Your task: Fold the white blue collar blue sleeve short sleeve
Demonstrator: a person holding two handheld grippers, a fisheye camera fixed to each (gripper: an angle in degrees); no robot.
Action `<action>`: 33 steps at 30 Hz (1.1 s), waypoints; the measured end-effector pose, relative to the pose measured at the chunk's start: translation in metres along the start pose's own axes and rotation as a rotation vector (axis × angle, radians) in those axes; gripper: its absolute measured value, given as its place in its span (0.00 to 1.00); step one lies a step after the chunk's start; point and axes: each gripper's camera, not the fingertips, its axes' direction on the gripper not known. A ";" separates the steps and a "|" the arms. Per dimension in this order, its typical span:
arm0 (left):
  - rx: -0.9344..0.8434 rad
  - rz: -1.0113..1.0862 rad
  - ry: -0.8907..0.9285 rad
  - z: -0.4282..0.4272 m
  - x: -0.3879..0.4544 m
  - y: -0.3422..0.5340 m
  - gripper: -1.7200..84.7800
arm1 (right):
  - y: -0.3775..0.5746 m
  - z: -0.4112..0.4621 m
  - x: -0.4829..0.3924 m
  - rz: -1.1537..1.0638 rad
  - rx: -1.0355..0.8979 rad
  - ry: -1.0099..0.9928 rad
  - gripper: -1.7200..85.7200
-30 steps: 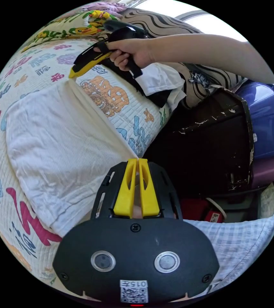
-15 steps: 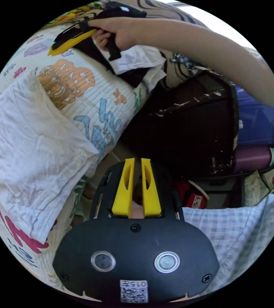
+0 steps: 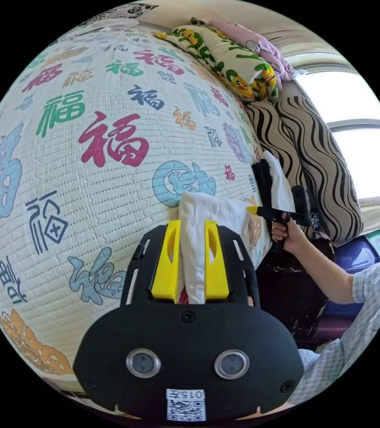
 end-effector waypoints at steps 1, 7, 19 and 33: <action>-0.025 0.001 -0.011 0.005 -0.002 -0.006 0.14 | 0.002 0.002 0.004 0.002 -0.012 0.014 0.13; -0.046 -0.024 0.023 0.010 -0.005 -0.022 0.15 | 0.016 0.001 0.034 0.055 -0.021 -0.034 0.10; -0.123 -0.002 0.096 0.006 -0.001 -0.049 0.04 | 0.055 0.008 0.055 0.107 -0.055 -0.023 0.05; -0.180 0.116 0.265 -0.022 0.055 -0.055 0.03 | 0.153 -0.021 0.027 0.152 0.169 -0.074 0.04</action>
